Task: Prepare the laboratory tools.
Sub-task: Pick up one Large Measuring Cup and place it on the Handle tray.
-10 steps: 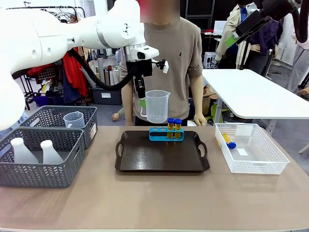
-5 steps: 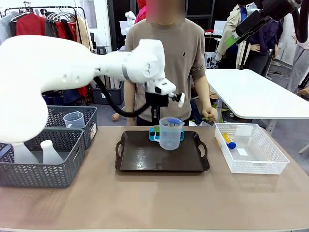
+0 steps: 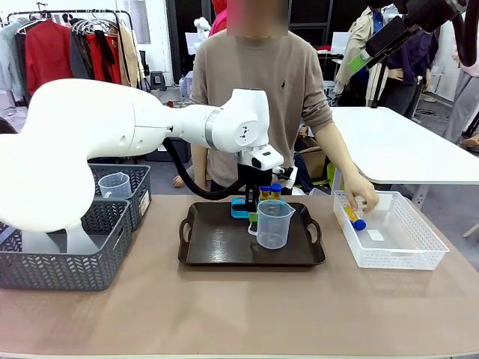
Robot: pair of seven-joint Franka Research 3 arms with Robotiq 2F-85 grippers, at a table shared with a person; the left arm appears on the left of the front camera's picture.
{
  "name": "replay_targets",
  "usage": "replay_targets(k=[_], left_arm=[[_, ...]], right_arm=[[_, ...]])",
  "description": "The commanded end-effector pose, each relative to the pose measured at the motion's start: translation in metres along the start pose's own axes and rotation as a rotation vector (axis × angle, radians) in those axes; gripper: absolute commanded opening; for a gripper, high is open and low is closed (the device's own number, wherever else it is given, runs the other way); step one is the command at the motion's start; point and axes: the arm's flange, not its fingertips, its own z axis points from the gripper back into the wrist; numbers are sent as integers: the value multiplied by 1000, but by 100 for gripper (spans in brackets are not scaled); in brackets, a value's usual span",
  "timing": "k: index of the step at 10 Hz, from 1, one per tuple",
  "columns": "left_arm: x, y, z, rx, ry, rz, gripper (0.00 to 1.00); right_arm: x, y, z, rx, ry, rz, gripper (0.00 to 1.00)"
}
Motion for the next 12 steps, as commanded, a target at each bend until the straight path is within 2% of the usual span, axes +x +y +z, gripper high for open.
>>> replay_targets(k=[1, 4, 5, 9, 10, 12], left_arm=[[4, 3, -1, 33, -5, -32, 0], [12, 3, -6, 36, -30, -51, 0], [13, 3, -5, 35, -40, -54, 13], [17, -1, 3, 55, -52, -59, 89], [16, 0, 6, 57, -53, -55, 100], [13, -3, 19, 52, -39, -51, 100]], right_arm=[[0, 0, 2, 0, -2, 1, 100], [0, 0, 2, 0, -2, 1, 100], [0, 0, 2, 0, -2, 1, 100], [0, 0, 2, 0, -2, 1, 100], [0, 0, 2, 0, -2, 1, 100], [0, 0, 2, 0, -2, 1, 100]])
